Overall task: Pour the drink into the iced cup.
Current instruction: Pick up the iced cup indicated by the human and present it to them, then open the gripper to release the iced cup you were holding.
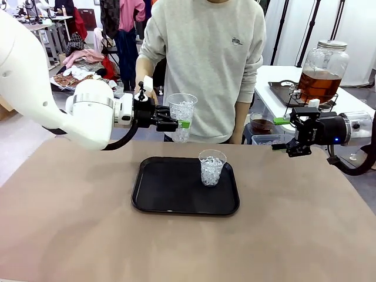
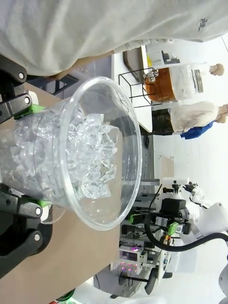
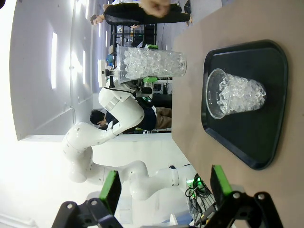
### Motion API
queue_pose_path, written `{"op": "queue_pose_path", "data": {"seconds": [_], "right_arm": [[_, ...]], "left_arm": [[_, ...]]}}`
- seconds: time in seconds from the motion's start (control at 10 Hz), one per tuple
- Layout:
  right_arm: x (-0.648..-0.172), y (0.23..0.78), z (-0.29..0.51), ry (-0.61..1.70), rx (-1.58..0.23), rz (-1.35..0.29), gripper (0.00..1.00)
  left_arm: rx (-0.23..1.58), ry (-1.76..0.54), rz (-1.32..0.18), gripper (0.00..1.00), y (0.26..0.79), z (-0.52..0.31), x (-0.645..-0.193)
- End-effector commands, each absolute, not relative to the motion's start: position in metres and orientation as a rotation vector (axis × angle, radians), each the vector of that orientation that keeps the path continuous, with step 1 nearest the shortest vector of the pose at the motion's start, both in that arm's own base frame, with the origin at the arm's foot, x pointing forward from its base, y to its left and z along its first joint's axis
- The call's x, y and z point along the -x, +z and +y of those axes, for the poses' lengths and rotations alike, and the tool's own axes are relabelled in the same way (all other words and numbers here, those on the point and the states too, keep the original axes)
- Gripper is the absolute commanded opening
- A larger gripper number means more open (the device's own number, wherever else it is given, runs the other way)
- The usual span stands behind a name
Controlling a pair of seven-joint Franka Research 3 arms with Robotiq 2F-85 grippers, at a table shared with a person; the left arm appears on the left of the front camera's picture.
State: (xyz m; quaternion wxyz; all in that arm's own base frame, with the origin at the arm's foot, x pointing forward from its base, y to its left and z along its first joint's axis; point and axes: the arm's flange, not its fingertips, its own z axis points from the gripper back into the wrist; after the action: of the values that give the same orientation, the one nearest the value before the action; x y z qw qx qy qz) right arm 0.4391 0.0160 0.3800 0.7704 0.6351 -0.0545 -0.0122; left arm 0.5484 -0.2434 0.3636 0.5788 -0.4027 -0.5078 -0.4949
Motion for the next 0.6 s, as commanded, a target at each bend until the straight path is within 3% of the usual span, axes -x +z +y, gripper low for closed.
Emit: {"op": "queue_pose_path", "data": {"seconds": [0.0, 0.5], "right_arm": [[-0.4392, 0.382, 0.0156, -0.025, -1.379, -0.122, 1.0], [-0.4392, 0.382, 0.0156, -0.025, -1.379, -0.122, 1.0]], "left_arm": [[0.947, -1.159, -1.188, 0.71, 0.3632, -0.2439, -0.5476], [0.947, -1.159, -1.188, 0.71, 0.3632, -0.2439, -0.5476]]}}
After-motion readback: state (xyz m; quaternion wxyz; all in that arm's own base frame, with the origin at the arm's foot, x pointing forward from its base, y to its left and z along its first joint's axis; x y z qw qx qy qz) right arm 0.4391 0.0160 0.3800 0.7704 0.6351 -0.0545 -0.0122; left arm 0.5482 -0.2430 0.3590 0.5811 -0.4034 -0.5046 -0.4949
